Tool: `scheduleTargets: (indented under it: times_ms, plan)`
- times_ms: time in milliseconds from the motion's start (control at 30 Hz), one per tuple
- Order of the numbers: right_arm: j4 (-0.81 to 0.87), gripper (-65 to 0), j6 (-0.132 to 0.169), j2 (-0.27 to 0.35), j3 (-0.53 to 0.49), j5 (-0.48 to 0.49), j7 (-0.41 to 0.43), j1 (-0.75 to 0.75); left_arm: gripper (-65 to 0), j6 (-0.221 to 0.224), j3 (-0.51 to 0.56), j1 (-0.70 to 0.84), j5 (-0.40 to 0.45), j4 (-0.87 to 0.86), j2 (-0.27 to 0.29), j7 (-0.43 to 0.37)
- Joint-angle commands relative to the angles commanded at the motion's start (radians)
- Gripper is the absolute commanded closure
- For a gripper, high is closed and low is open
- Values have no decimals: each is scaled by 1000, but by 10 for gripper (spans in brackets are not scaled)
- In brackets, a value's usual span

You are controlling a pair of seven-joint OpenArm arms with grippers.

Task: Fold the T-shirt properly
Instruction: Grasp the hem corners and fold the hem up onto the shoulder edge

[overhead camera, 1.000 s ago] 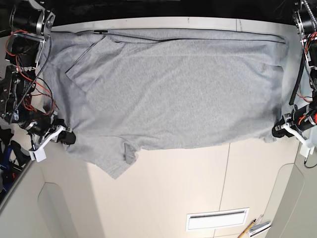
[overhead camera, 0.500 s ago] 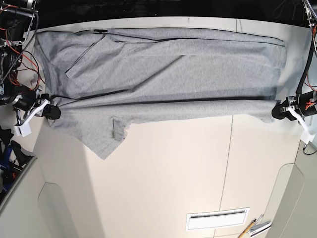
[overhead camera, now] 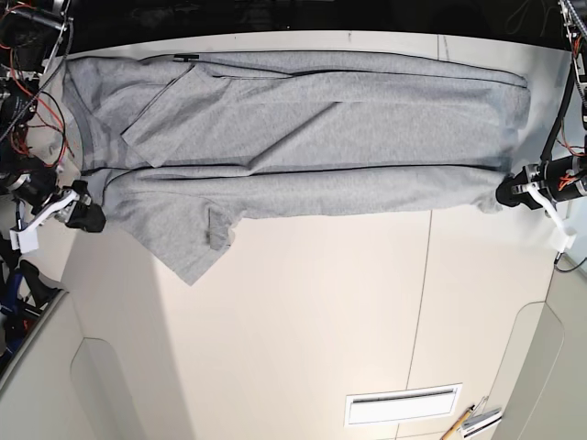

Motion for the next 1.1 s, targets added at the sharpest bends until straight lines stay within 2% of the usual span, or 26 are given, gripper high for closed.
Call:
scheduleTargets:
  times_ms: [100,167,300,400,533,600,733,900,967,1100]
  plan:
    - [0,-267,0,-39,27,-39,37,51,0,0,0,1,-3,0,6,1]
    - [-2,-270,-2,-66,12,-109,74,75,0,0,0,1,-4,0,11,1]
    - [-42,-403,-11,-87,-71,-208,145,102,0,0,0,0,-4,0,31,1]
    - [-122,-411,-19,-87,-150,-282,209,135,0,0,0,0,-4,0,31,1]
    - [-270,-411,-19,-89,-224,-292,269,180,0,0,0,1,-5,0,31,1]
    - [-320,-411,-18,-101,-247,-296,269,198,0,0,0,0,-13,0,31,1]
    - [-328,-409,-6,-132,-292,-308,267,193,0,0,0,0,-26,0,31,1]
    - [-327,-408,-6,-181,-324,-307,264,193,0,0,0,0,-26,0,31,1]
    - [-327,-351,-6,-198,-325,-307,261,193,0,0,0,0,-26,0,31,1]
    - [-327,-52,-7,-203,-325,-307,261,194,0,0,0,0,-26,0,31,1]
